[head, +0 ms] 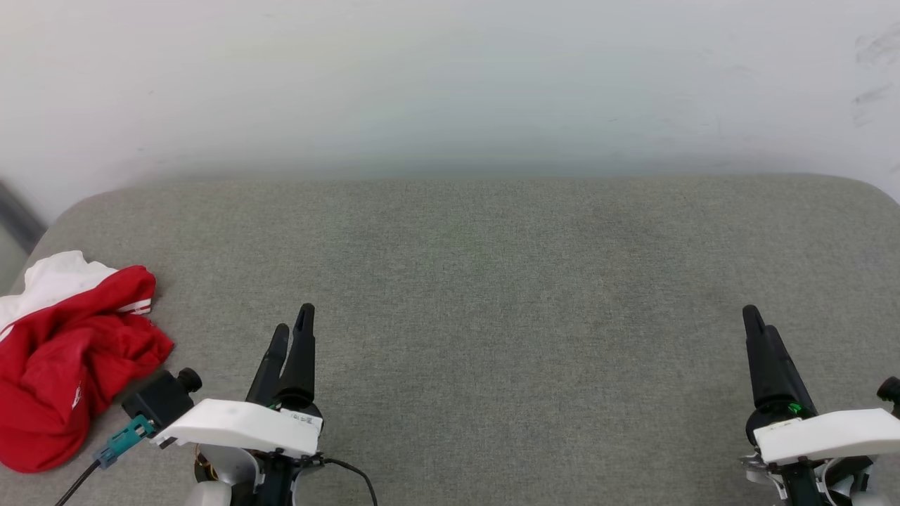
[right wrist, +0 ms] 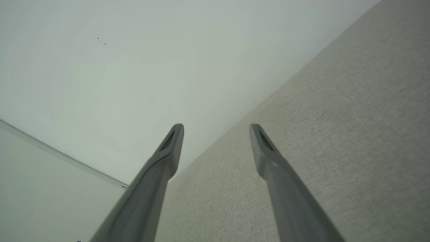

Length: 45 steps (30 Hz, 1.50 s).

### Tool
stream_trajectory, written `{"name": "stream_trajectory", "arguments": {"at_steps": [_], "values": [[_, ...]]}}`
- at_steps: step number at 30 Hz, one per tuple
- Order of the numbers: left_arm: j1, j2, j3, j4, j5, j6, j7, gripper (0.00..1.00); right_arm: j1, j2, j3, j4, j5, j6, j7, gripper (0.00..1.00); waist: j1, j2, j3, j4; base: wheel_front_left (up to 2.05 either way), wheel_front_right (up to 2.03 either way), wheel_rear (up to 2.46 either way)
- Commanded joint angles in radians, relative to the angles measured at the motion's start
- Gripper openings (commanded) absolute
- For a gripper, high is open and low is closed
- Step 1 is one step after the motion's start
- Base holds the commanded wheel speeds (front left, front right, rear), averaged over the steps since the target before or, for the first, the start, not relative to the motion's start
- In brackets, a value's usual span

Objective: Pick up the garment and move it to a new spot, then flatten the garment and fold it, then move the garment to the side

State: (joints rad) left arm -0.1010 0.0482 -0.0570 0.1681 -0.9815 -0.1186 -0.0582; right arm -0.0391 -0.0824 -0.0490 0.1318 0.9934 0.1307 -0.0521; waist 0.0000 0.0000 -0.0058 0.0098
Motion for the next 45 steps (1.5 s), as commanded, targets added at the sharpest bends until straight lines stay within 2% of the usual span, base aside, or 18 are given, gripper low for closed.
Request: {"name": "stream_trajectory", "arguments": {"at_steps": [1, 8, 18, 37, 45], "values": [[-0.027, 0.003, -0.005, -0.016, 0.069, 0.009, -0.013, 1.00, -0.007, 0.000, 0.002, -0.026, -0.071, 0.000, -0.004, 1.00, 0.0000, 0.0000, 0.000, 0.000, 0.00, 0.00, 0.00], [-0.033, 0.015, -0.032, -0.016, 0.227, 0.029, -0.037, 1.00, -0.003, 0.003, 0.011, -0.048, -0.235, 0.000, 0.001, 1.00, 0.0000, 0.0000, -0.001, 0.001, 0.00, 0.00, 0.00], [-0.043, 0.025, -0.066, 0.007, 0.379, 0.051, -0.066, 1.00, 0.000, -0.007, 0.031, -0.070, -0.397, 0.000, 0.019, 1.00, 0.0000, 0.0000, -0.002, 0.003, 0.00, 0.00, 0.00], [-0.057, 0.042, -0.112, 0.026, 0.584, 0.093, -0.114, 1.00, 0.018, 0.002, 0.021, -0.108, -0.640, 0.000, 0.024, 1.00, 0.0000, 0.0000, -0.006, 0.008, 0.00, 0.00, 0.00], [-0.057, 0.046, -0.126, 0.039, 0.651, 0.102, -0.133, 1.00, 0.027, 0.010, 0.019, -0.116, -0.707, 0.000, 0.028, 1.00, 0.0000, 0.0000, -0.008, 0.009, 0.00, 0.00, 0.00]]}}
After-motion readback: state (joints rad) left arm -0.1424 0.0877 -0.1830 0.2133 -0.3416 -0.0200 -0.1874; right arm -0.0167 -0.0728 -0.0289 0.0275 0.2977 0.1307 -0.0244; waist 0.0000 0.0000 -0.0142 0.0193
